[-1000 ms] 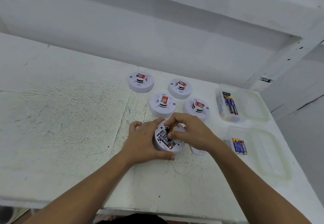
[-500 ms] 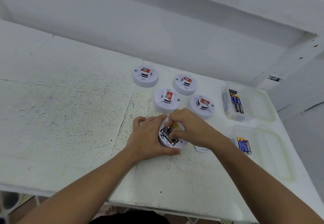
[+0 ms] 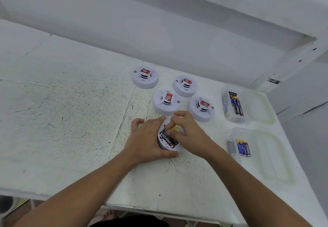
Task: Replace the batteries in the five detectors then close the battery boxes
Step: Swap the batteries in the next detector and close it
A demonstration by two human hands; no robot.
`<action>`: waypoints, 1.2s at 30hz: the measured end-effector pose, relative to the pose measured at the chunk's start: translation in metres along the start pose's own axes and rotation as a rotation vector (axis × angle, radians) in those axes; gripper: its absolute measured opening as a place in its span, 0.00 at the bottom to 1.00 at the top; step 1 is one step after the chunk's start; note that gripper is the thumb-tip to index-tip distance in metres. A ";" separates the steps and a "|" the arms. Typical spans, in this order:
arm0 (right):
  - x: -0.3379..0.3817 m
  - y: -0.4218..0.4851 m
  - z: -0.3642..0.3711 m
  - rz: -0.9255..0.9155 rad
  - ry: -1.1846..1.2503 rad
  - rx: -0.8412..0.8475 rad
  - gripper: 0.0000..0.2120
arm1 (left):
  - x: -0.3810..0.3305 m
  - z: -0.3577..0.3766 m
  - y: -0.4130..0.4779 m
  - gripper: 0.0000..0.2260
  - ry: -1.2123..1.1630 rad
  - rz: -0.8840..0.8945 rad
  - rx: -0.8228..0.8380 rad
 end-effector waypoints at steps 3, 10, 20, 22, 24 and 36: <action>-0.001 0.000 0.002 0.045 0.022 -0.041 0.09 | -0.002 -0.003 0.000 0.46 -0.015 0.008 -0.014; -0.010 0.003 0.002 0.170 0.156 -0.057 0.23 | -0.003 -0.003 -0.001 0.46 -0.039 0.004 -0.041; -0.012 0.010 0.006 0.146 0.127 -0.090 0.19 | -0.002 0.000 0.000 0.45 -0.032 -0.012 -0.030; -0.013 0.010 0.006 0.140 0.117 -0.097 0.19 | -0.002 0.000 -0.001 0.44 -0.035 -0.010 -0.027; -0.013 0.011 0.007 0.139 0.110 -0.100 0.18 | -0.003 0.000 -0.001 0.43 -0.042 -0.011 -0.021; -0.014 0.005 0.004 0.145 0.199 -0.113 0.22 | -0.003 -0.004 0.000 0.43 -0.098 -0.022 -0.020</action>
Point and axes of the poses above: each hand's wrist, its own y-axis towards the middle knuckle, its own z-axis out of the palm, x = y × z, the point moved 5 cm from there along y, towards the middle knuckle, and after that the axes turned 6 degrees about z, right-handed, at the moved point
